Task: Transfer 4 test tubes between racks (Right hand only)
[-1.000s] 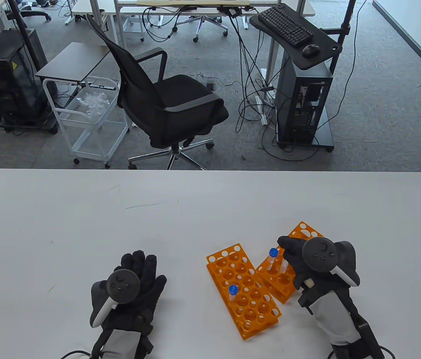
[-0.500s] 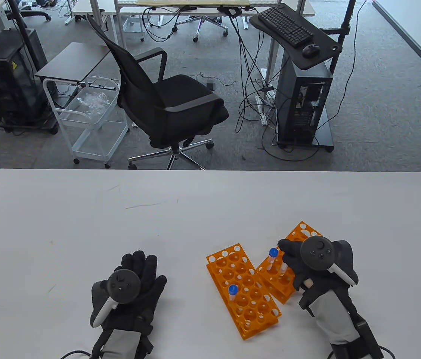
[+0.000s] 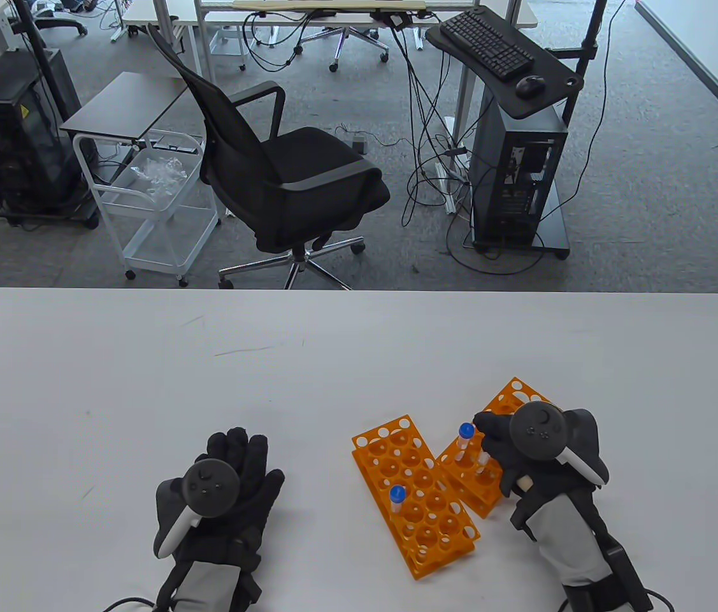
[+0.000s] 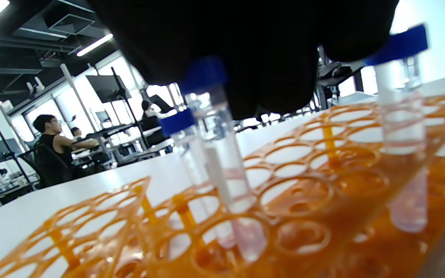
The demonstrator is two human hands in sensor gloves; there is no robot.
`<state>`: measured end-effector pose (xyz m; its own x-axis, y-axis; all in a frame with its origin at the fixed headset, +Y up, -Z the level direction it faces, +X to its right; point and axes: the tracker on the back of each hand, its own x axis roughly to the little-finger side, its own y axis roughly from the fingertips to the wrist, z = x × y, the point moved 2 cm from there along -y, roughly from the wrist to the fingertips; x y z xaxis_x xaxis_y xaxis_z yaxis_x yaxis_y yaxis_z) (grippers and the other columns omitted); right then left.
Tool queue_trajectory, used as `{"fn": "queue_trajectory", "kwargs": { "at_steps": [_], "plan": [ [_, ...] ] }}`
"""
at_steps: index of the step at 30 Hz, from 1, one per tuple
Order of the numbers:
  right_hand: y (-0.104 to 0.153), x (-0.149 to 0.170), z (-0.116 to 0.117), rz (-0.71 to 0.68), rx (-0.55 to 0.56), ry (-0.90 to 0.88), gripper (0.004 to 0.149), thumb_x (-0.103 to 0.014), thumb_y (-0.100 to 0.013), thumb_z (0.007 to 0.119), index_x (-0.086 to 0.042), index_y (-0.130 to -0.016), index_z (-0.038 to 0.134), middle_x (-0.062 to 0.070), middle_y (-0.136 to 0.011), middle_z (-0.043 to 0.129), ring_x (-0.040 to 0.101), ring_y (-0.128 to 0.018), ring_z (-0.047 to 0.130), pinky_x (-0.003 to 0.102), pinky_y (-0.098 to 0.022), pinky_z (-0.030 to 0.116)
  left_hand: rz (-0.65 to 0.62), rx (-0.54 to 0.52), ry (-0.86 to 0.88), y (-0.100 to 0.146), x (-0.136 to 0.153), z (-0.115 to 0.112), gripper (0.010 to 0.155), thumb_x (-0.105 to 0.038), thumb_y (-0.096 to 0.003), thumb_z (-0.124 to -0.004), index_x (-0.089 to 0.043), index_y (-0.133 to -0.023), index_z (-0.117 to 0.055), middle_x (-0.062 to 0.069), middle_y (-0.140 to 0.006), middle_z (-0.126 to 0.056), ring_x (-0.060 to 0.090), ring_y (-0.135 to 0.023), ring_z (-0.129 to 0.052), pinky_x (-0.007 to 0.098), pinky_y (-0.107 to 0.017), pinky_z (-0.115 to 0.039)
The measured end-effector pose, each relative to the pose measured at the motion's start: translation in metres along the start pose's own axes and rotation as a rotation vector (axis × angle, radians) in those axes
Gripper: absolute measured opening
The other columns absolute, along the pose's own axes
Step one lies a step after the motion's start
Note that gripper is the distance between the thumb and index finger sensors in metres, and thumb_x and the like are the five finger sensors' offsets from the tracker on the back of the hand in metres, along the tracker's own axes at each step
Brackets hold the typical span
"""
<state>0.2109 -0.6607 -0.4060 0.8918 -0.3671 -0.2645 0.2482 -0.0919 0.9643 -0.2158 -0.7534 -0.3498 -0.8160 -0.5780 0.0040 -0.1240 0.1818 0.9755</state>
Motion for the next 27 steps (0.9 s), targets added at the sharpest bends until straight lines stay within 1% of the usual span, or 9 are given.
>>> {"fn": "queue_trajectory", "kwargs": {
  "at_steps": [14,27],
  "plan": [
    [-0.0011,-0.0012,0.0047,0.004,-0.028,0.018,0.047,-0.022,-0.046,0.083,-0.010,-0.092,0.081,0.019,-0.085,0.093,0.044,-0.072,0.089,0.063,-0.055,0.067,0.000,0.000,0.000,0.0000,0.0000,0.0000,0.068,-0.064,-0.0574,-0.046,-0.042,-0.114,-0.016,-0.013,-0.118,0.004,0.011,-0.105,0.021,0.040,-0.077,0.012],
    [-0.0021,-0.0001,0.0076,0.010,-0.029,0.021,0.048,-0.022,-0.046,0.083,-0.010,-0.092,0.081,0.019,-0.085,0.093,0.044,-0.072,0.089,0.063,-0.055,0.067,0.000,0.000,0.000,0.0000,0.0000,0.0000,0.068,-0.064,-0.0574,-0.046,-0.042,-0.114,-0.017,-0.013,-0.118,0.004,0.011,-0.105,0.021,0.040,-0.077,0.012]
  ]
}}
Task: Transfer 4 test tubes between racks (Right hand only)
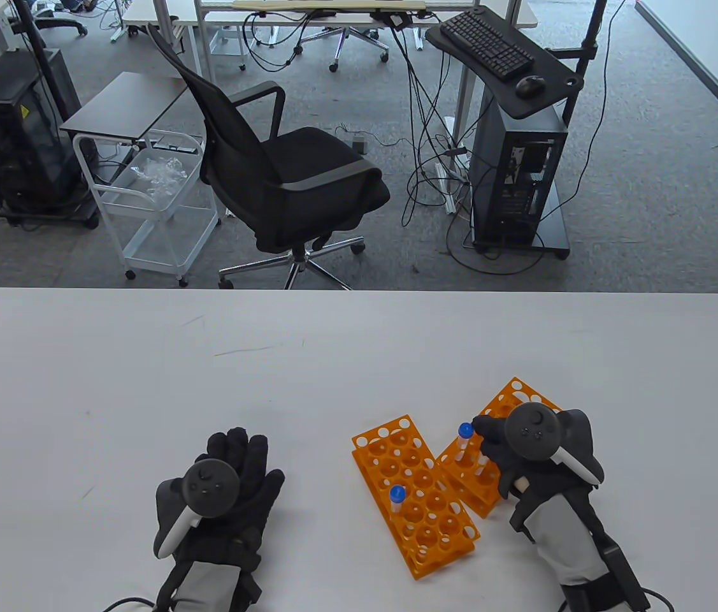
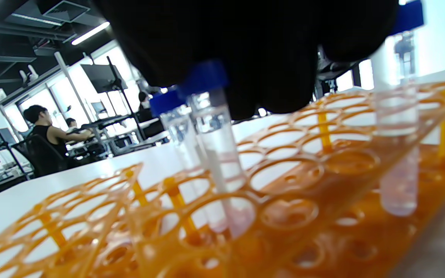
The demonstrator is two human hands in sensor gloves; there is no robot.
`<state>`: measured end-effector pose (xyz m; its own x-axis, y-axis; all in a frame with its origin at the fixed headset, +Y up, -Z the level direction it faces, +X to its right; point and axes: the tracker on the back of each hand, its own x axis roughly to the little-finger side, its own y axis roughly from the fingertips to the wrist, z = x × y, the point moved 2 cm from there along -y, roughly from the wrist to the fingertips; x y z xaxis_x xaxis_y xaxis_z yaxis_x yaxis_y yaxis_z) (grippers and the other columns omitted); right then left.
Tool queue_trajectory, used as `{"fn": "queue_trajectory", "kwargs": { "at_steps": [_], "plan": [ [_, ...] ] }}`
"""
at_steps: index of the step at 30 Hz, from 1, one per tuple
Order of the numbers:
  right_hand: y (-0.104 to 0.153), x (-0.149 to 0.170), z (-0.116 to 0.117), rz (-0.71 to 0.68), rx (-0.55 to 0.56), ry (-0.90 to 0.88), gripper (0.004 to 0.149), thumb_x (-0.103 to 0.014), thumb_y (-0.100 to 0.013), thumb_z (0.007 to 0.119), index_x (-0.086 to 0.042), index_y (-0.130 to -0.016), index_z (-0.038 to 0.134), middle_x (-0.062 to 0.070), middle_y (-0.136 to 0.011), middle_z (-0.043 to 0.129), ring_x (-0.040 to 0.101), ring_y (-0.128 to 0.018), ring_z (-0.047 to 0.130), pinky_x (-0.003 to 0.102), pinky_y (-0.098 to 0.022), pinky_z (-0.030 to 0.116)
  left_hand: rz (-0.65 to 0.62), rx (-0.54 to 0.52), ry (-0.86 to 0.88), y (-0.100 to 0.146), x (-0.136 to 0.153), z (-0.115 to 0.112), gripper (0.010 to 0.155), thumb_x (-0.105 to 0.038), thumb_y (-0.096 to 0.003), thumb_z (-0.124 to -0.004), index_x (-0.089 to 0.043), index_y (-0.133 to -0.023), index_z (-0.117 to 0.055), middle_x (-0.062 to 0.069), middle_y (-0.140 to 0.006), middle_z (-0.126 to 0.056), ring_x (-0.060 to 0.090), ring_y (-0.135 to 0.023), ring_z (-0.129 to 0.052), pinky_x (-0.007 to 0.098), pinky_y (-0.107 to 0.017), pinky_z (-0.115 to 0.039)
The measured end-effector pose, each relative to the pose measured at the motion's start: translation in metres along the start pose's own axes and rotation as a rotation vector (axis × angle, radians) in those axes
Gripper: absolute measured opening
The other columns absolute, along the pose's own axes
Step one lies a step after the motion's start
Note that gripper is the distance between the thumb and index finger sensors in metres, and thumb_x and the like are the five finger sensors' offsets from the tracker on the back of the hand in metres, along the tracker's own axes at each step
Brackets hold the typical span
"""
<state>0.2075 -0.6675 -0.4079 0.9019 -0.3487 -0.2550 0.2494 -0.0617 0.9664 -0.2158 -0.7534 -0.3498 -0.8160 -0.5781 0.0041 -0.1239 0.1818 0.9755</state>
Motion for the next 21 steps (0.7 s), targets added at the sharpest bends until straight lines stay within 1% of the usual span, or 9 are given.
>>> {"fn": "queue_trajectory", "kwargs": {
  "at_steps": [15,21],
  "plan": [
    [-0.001,0.003,0.001,0.002,0.009,-0.006,0.049,-0.025,-0.045,0.084,-0.010,-0.092,0.080,0.018,-0.085,0.093,0.044,-0.072,0.089,0.063,-0.055,0.067,0.000,0.000,0.000,0.000,0.000,0.000,0.068,-0.064,-0.0574,-0.046,-0.041,-0.114,-0.017,-0.012,-0.118,0.004,0.011,-0.105,0.020,0.040,-0.077,0.012],
    [0.005,-0.003,-0.015,-0.022,0.070,-0.047,0.050,-0.026,-0.046,0.083,-0.010,-0.094,0.079,0.020,-0.087,0.091,0.045,-0.074,0.087,0.064,-0.057,0.065,0.000,0.000,0.000,0.000,0.000,0.000,0.068,-0.064,-0.0574,-0.046,-0.041,-0.114,-0.017,-0.012,-0.118,0.004,0.011,-0.105,0.021,0.040,-0.077,0.012]
  ]
}}
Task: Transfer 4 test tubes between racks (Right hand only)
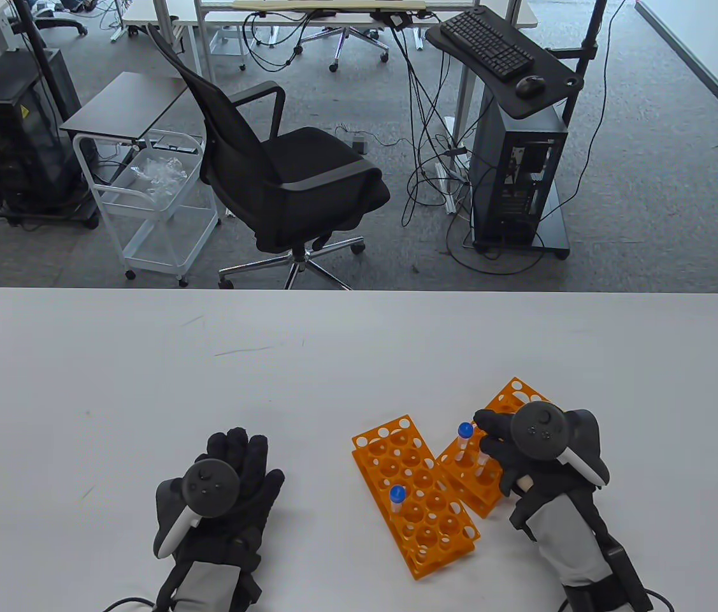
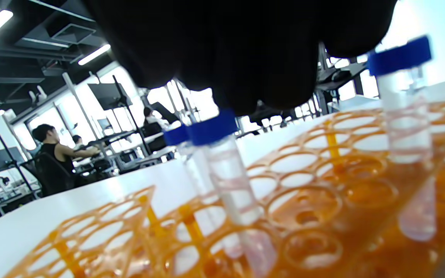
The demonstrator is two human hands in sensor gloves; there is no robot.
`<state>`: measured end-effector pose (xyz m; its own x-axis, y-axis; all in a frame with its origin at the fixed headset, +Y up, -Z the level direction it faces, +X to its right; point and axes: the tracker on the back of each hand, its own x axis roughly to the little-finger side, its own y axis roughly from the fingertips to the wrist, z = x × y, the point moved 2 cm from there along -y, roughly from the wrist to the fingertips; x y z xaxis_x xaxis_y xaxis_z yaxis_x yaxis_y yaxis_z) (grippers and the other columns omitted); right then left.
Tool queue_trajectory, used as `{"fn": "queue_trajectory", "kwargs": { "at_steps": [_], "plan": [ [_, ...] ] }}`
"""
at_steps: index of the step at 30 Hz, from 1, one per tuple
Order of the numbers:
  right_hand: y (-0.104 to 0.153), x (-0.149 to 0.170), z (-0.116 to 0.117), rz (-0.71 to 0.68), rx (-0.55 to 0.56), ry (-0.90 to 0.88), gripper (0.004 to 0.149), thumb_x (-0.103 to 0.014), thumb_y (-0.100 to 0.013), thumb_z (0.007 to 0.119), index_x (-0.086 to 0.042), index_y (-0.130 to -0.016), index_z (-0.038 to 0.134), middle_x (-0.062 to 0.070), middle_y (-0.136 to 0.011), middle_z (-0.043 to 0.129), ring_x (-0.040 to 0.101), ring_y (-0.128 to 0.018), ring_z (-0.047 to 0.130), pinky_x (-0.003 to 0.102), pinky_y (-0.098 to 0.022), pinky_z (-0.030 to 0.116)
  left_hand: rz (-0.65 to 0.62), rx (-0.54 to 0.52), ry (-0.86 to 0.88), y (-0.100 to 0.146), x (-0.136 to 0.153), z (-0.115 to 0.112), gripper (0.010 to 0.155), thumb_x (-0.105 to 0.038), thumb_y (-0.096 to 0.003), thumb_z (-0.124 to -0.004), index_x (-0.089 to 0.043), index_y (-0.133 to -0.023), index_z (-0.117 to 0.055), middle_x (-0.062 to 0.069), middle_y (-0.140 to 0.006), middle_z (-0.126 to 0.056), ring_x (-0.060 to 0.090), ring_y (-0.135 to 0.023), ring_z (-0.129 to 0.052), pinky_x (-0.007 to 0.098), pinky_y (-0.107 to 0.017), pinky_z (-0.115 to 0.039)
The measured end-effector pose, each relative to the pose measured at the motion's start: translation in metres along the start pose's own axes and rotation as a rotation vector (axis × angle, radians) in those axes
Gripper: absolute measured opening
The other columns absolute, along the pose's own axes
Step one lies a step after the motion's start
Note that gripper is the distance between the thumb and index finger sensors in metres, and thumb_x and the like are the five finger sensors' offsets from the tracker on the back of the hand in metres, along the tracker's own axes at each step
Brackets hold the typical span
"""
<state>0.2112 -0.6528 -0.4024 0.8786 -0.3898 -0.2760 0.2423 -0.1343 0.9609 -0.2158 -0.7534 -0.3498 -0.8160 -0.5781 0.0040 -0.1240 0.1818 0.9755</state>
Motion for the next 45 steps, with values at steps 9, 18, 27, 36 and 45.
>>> {"fn": "queue_trajectory", "kwargs": {
  "at_steps": [9,18,27,36,45],
  "plan": [
    [0.012,-0.036,-0.022,-0.140,0.098,-0.020,0.051,-0.027,-0.047,0.082,-0.010,-0.095,0.078,0.019,-0.089,0.089,0.045,-0.076,0.085,0.064,-0.058,0.063,0.000,0.000,0.000,0.000,0.000,0.000,0.068,-0.064,-0.0574,-0.046,-0.041,-0.114,-0.017,-0.012,-0.118,0.004,0.011,-0.105,0.021,0.040,-0.077,0.012],
    [0.017,-0.072,-0.004,-0.275,0.047,-0.005,0.051,-0.029,-0.047,0.082,-0.011,-0.094,0.078,0.019,-0.089,0.090,0.045,-0.076,0.085,0.064,-0.058,0.063,0.000,0.000,0.000,0.000,0.000,0.000,0.068,-0.064,-0.0574,-0.046,-0.041,-0.114,-0.017,-0.012,-0.118,0.004,0.011,-0.105,0.020,0.040,-0.077,0.012],
    [0.020,-0.096,0.024,-0.350,-0.057,0.031,0.051,-0.030,-0.047,0.082,-0.011,-0.094,0.079,0.019,-0.088,0.091,0.045,-0.076,0.086,0.064,-0.058,0.063,0.000,0.000,0.000,0.000,0.000,0.000,0.068,-0.064,-0.0574,-0.046,-0.041,-0.114,-0.017,-0.012,-0.118,0.004,0.011,-0.105,0.021,0.040,-0.077,0.012],
    [0.022,-0.108,0.051,-0.382,-0.133,0.080,0.053,-0.031,-0.047,0.082,-0.011,-0.095,0.077,0.019,-0.090,0.089,0.045,-0.077,0.084,0.064,-0.059,0.063,0.000,0.000,0.000,0.000,0.000,0.000,0.068,-0.064,-0.0574,-0.046,-0.041,-0.114,-0.017,-0.012,-0.118,0.004,0.011,-0.105,0.020,0.040,-0.077,0.012],
    [0.024,-0.115,0.073,-0.403,-0.183,0.126,0.055,-0.032,-0.047,0.082,-0.011,-0.097,0.075,0.019,-0.092,0.086,0.046,-0.079,0.082,0.065,-0.059,0.062,0.000,0.000,0.000,0.000,0.000,0.000,0.068,-0.064,-0.0574,-0.046,-0.041,-0.114,-0.017,-0.012,-0.118,0.004,0.011,-0.105,0.020,0.040,-0.077,0.012]
  ]
}}
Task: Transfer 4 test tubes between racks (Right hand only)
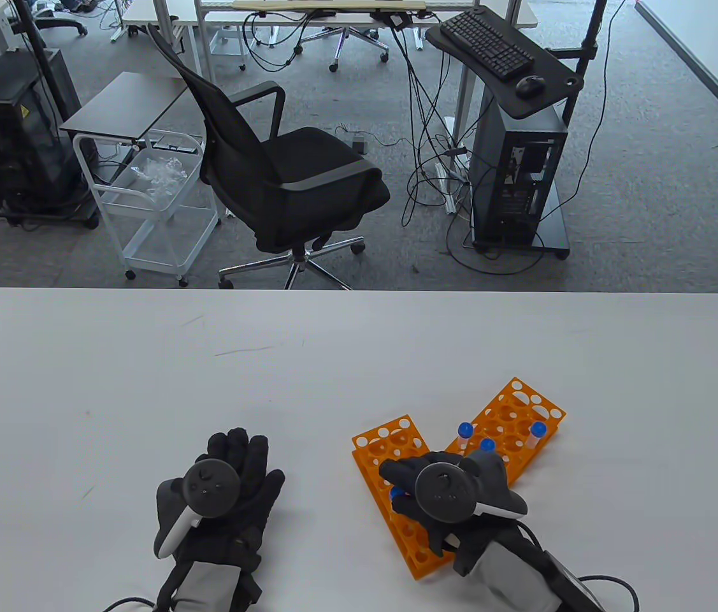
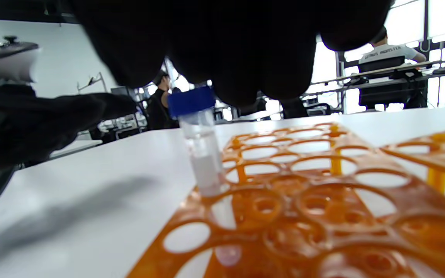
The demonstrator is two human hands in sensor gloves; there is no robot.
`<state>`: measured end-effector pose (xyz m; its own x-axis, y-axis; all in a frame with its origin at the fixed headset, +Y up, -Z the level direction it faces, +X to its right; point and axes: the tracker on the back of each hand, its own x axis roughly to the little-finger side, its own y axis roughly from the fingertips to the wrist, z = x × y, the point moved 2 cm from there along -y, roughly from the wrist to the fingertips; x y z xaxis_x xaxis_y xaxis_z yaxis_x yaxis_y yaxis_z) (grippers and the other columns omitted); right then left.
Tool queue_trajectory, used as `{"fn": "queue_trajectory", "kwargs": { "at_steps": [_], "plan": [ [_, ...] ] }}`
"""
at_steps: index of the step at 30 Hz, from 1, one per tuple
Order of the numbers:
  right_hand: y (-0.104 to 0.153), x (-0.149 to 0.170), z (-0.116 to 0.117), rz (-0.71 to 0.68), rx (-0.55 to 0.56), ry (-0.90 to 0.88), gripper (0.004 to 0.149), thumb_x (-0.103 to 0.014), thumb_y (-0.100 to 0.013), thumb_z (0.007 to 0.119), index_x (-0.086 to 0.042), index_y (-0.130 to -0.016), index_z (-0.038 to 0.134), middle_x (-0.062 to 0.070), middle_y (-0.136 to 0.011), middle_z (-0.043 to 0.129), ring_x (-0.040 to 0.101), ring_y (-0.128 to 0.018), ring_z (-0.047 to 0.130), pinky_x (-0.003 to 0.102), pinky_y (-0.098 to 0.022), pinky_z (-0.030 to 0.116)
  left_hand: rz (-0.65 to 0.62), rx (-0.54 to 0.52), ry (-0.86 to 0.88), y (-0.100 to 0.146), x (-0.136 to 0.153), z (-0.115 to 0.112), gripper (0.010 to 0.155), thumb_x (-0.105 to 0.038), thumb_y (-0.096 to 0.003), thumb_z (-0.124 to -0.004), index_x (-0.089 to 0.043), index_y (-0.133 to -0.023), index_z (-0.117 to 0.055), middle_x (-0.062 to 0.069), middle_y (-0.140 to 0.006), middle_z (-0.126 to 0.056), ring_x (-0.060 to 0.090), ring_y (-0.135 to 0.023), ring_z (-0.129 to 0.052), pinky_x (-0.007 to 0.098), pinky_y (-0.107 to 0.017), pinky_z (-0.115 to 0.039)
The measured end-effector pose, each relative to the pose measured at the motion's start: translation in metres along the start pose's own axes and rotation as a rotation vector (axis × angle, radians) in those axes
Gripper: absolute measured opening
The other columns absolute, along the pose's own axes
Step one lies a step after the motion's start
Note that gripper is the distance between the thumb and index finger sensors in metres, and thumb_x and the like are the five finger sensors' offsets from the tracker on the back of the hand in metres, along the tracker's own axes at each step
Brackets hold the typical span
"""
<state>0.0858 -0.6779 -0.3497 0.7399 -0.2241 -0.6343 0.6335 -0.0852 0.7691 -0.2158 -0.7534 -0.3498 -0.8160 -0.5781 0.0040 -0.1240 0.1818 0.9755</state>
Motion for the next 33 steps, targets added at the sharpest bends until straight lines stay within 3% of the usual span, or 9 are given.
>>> {"fn": "queue_trajectory", "kwargs": {
  "at_steps": [33],
  "plan": [
    [-0.003,-0.003,0.015,-0.007,-0.022,0.030,0.049,-0.025,-0.047,0.080,-0.011,-0.094,0.078,0.018,-0.088,0.090,0.044,-0.075,0.086,0.064,-0.057,0.064,-0.003,0.002,-0.001,0.000,-0.001,-0.001,0.068,-0.064,-0.0574,-0.046,-0.041,-0.115,-0.018,-0.012,-0.118,0.003,0.011,-0.105,0.020,0.040,-0.078,0.012]
  ]
}}
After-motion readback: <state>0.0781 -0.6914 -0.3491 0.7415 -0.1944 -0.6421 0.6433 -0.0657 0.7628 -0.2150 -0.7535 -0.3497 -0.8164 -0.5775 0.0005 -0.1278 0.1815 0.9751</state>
